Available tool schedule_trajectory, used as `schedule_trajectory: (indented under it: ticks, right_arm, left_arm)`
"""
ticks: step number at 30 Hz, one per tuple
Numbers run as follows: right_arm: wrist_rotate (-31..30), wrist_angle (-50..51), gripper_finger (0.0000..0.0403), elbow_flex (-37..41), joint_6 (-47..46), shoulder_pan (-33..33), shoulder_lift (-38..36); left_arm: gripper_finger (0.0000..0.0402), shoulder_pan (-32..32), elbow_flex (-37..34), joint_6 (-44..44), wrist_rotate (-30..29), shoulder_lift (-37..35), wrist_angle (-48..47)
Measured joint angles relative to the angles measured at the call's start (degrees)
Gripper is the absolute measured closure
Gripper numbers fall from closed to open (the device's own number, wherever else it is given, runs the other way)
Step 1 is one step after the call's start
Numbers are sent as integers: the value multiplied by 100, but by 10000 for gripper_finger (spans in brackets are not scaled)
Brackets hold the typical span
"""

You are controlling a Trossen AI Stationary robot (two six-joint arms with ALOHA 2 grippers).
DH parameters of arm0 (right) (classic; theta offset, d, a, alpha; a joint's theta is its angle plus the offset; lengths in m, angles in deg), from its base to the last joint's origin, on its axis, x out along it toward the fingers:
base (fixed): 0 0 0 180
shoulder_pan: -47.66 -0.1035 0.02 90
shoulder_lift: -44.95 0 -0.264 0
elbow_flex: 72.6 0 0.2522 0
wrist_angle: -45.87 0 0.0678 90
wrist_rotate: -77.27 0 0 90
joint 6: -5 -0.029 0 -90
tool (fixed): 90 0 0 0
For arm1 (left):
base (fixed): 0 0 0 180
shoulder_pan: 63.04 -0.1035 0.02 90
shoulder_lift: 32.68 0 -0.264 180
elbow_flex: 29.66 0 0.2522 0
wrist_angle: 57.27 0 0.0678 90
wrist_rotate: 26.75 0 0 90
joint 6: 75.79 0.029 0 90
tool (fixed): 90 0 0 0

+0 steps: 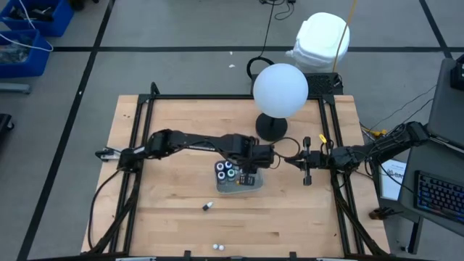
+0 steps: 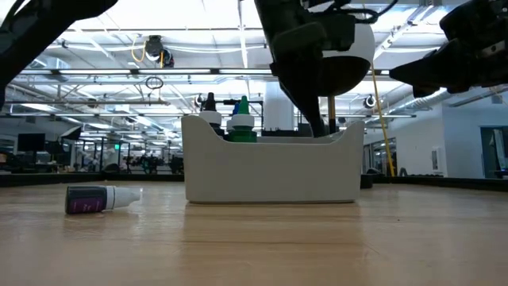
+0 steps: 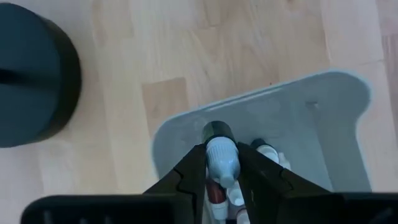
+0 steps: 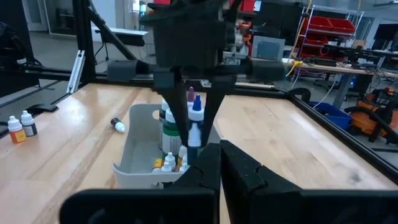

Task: Pick & Place food coloring
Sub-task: Put the small green food coloring bottle into the gray bin

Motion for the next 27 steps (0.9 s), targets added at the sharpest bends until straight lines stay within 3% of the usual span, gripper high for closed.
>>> schedule_trajectory:
  ticks: [27]
  right_arm:
    - [2, -20, 403, 1, 59, 0, 14]
  left_arm:
    - [312, -240, 9, 83, -171, 546, -114]
